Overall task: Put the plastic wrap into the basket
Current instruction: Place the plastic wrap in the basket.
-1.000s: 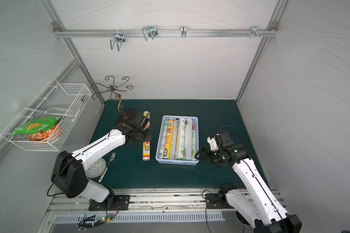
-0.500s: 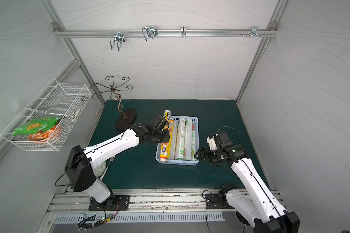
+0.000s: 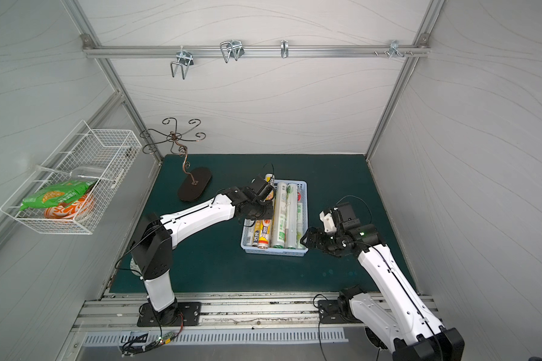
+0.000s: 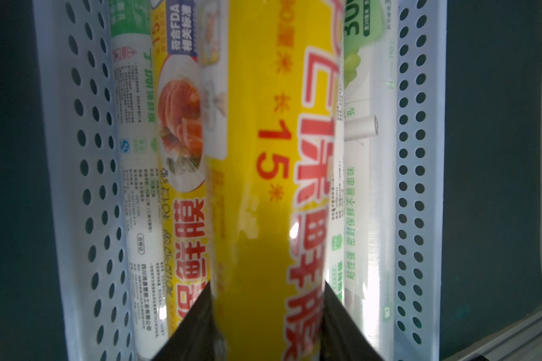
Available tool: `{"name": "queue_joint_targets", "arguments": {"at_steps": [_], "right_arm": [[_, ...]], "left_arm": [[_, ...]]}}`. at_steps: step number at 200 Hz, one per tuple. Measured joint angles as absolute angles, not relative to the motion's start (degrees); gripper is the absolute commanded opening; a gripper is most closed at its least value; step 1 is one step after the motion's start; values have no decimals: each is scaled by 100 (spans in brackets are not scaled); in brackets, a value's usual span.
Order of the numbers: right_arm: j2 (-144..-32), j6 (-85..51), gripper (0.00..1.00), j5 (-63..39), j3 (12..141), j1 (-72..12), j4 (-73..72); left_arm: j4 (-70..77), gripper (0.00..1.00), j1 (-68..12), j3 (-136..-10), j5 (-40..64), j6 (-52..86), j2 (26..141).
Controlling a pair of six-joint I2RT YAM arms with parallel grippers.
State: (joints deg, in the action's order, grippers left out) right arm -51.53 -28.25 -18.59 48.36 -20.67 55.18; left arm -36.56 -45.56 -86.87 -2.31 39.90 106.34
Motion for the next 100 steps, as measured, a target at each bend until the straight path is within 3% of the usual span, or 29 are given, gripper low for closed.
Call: {"name": "queue_joint_targets", "arguments": {"at_steps": [65, 100], "right_arm": [[-5153, -2823, 89, -1894, 4836, -2067, 5487], [-5153, -2823, 89, -1894, 4836, -2067, 5487]], "left_arm": [[-3658, 35, -4565, -8844, -154, 4001, 10975], [-3658, 49, -4565, -8875, -141, 4029, 11074]]}}
